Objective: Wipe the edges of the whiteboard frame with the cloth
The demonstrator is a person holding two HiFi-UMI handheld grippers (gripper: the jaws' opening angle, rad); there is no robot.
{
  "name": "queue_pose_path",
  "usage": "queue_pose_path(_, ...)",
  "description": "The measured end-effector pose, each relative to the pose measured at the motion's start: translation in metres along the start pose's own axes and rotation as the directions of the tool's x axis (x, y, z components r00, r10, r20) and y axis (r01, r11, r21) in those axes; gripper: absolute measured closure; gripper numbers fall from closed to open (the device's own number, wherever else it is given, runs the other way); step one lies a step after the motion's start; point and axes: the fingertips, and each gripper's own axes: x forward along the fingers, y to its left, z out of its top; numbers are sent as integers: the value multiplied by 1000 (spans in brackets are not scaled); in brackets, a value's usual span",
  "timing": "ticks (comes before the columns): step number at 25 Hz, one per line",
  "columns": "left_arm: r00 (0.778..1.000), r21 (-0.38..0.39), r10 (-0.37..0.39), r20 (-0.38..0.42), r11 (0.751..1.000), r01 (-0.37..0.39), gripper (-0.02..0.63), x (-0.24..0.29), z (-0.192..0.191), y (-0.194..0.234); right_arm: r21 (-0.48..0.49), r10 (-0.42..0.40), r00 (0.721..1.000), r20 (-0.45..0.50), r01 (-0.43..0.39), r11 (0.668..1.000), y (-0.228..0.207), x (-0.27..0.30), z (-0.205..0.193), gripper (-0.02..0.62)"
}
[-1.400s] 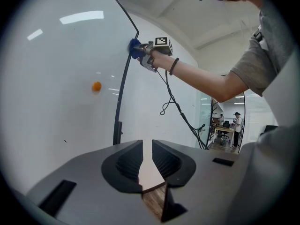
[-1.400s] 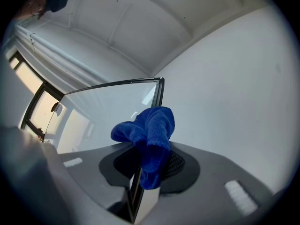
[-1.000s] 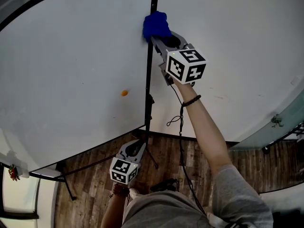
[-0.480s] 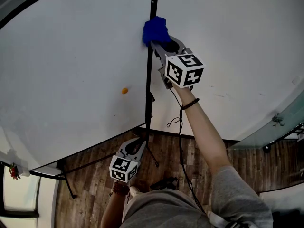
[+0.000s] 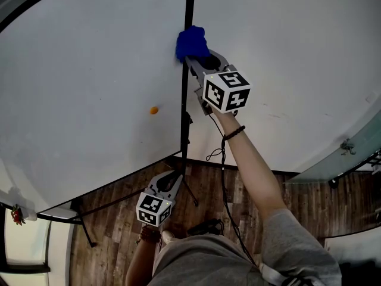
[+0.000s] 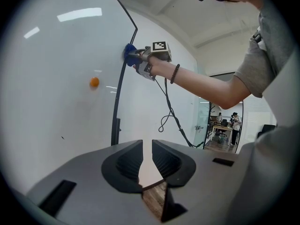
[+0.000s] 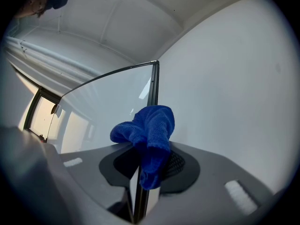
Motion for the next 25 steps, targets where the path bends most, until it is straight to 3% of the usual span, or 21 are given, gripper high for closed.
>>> queue_pose_path(25,1000,1,-12,16,1000,12,540,9,-3,-2,73,-11,998,-65,15,997,3,-13,-66,483)
